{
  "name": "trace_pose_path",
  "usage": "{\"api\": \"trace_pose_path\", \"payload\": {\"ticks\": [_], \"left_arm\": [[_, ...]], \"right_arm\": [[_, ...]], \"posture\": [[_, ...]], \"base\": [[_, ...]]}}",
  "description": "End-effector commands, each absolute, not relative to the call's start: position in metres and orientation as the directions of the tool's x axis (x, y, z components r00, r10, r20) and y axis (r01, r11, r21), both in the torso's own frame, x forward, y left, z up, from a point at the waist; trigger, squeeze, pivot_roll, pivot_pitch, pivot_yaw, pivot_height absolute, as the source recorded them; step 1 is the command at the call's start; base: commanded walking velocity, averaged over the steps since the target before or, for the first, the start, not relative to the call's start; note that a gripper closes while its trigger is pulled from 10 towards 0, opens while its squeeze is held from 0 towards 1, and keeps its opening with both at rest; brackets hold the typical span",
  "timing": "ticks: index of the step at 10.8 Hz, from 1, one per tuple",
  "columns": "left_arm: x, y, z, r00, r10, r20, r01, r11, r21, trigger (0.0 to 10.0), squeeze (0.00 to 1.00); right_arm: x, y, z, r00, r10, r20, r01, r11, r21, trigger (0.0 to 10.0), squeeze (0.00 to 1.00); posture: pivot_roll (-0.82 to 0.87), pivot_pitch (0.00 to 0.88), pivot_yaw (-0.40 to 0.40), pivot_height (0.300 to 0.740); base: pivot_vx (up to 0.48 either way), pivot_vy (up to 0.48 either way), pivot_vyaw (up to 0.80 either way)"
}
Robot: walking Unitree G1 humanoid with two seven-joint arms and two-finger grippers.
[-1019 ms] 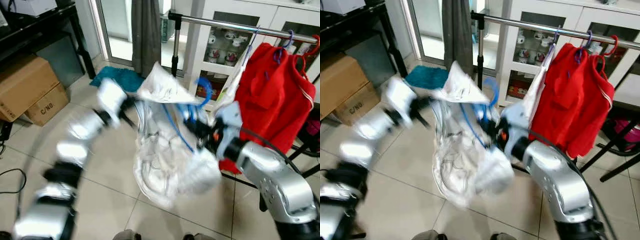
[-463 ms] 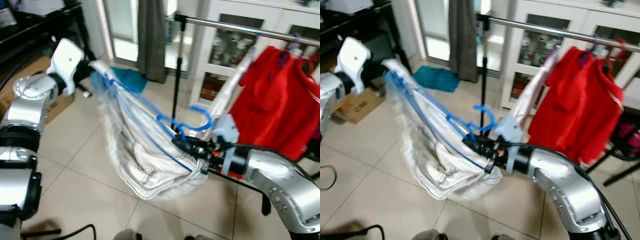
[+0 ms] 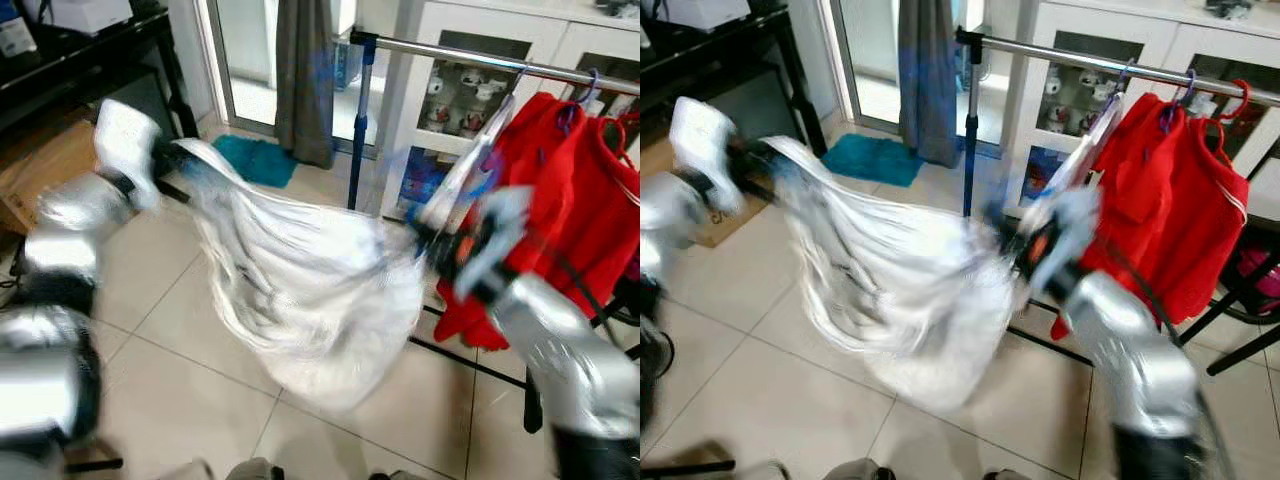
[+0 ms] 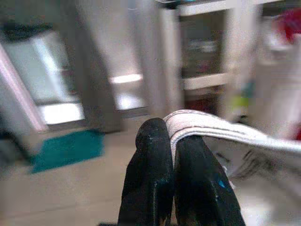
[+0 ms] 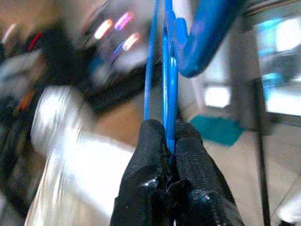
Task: Hang hanger
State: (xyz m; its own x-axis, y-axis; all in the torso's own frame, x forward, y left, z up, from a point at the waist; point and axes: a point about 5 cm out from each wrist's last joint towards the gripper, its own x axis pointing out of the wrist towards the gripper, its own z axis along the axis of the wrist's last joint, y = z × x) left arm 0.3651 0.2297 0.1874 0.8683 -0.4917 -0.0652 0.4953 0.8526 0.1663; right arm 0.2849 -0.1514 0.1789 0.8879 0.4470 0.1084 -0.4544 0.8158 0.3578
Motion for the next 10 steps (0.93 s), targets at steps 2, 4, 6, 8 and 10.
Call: {"api": "trace_pose_path", "payload": {"ticks": [2,4,6,8,10], "left_arm": [[0.353,0.170,0.173,0.776,-0.629,-0.047,0.629,0.769,0.110,0.0,0.00],[0.345,0.146,0.168,0.809,-0.587,0.029,0.587,0.809,0.017,0.0,0.00],[0.332,0.150,0.164,0.825,-0.565,0.000,0.565,0.825,-0.003,0.0,0.00],[0.297,0.160,0.139,0.875,-0.477,-0.078,0.476,0.879,-0.033,10.0,0.00],[0.272,0.155,0.121,0.898,-0.418,-0.138,0.420,0.907,-0.017,10.0,0.00]], "right_arm": [[0.294,-0.155,0.190,0.940,0.253,0.227,-0.335,0.800,0.498,0.0,0.00],[0.295,-0.158,0.184,0.962,0.100,0.253,-0.252,0.677,0.692,0.0,0.00],[0.290,-0.155,0.165,0.976,0.192,0.098,-0.215,0.905,0.367,0.0,0.00],[0.262,-0.154,0.151,0.970,0.244,-0.001,-0.238,0.946,0.221,10.0,0.00],[0.245,-0.169,0.126,0.981,0.115,-0.158,-0.119,0.993,-0.014,10.0,0.00]], "posture": [[-0.03,0.000,0.010,0.740],[-0.03,0.000,0.012,0.740],[-0.04,0.000,0.026,0.740],[-0.04,0.000,0.027,0.740],[-0.05,0.000,-0.005,0.740]], "base": [[0.000,0.000,0.00],[0.000,0.000,0.00],[0.000,0.000,0.00],[0.000,0.000,0.00],[0.000,0.000,-0.40]]}}
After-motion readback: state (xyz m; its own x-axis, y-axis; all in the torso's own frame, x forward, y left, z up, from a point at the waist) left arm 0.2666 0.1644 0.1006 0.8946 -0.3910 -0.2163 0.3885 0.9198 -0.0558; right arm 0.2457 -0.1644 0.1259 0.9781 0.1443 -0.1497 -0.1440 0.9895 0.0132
